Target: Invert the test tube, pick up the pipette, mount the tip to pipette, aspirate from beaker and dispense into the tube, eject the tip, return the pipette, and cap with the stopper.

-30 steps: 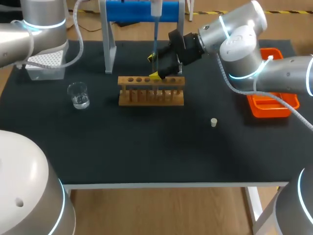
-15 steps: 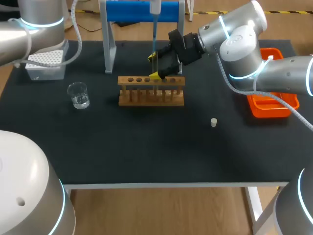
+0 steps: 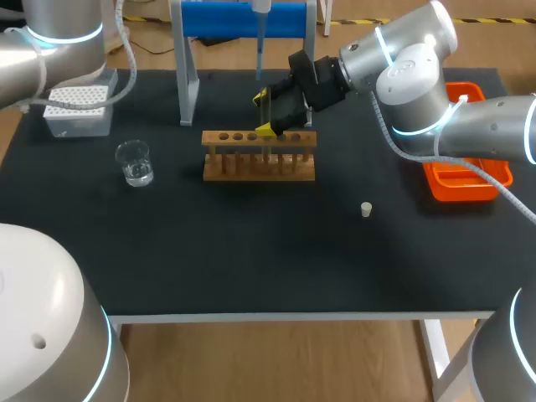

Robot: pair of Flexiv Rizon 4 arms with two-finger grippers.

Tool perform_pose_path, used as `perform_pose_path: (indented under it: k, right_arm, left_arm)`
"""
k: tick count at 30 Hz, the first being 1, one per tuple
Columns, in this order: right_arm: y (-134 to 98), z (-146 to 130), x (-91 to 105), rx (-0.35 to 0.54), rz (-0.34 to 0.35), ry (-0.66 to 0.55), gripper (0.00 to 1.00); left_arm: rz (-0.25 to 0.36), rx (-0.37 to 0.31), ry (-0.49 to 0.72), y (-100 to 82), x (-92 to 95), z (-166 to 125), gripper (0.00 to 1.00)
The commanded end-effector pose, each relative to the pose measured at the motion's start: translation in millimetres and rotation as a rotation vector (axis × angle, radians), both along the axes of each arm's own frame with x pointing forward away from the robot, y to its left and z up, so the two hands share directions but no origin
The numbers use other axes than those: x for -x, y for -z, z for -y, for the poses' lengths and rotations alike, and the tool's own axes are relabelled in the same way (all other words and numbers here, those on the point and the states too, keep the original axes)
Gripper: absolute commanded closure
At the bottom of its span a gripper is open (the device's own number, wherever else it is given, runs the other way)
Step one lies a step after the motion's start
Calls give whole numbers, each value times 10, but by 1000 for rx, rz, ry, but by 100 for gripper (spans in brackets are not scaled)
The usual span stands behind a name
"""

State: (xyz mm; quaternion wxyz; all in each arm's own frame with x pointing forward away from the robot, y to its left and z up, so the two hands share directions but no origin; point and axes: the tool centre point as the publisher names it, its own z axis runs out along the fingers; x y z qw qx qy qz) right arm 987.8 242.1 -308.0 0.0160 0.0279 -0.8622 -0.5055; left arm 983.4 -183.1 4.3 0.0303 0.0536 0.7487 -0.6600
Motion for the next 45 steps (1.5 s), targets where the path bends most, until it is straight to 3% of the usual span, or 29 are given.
perform_pose_path:
  k: [1, 10, 22, 29, 34, 39, 45]
  right_arm:
    - [-6, 6, 1, 2, -1, 0, 0]
    - [-6, 6, 1, 2, -1, 0, 0]
    - [-6, 6, 1, 2, -1, 0, 0]
    - [-6, 6, 1, 2, -1, 0, 0]
    - [-6, 6, 1, 2, -1, 0, 0]
    - [-6, 6, 1, 2, -1, 0, 0]
    - [-6, 6, 1, 2, -1, 0, 0]
  left_arm:
    - [5, -34, -63, -98, 269, -218, 100]
    - [8, -66, -147, 39, 744, -584, 100]
    - [-23, -15, -88, 634, 1201, -567, 100]
    - [-17, 26, -34, 960, 1308, -385, 100]
    - [-66, 29, -26, 1167, 1339, -243, 100]
    - [-68, 50, -44, 1288, 1379, -176, 100]
    - [-39, 54, -85, 1308, 1385, -158, 100]
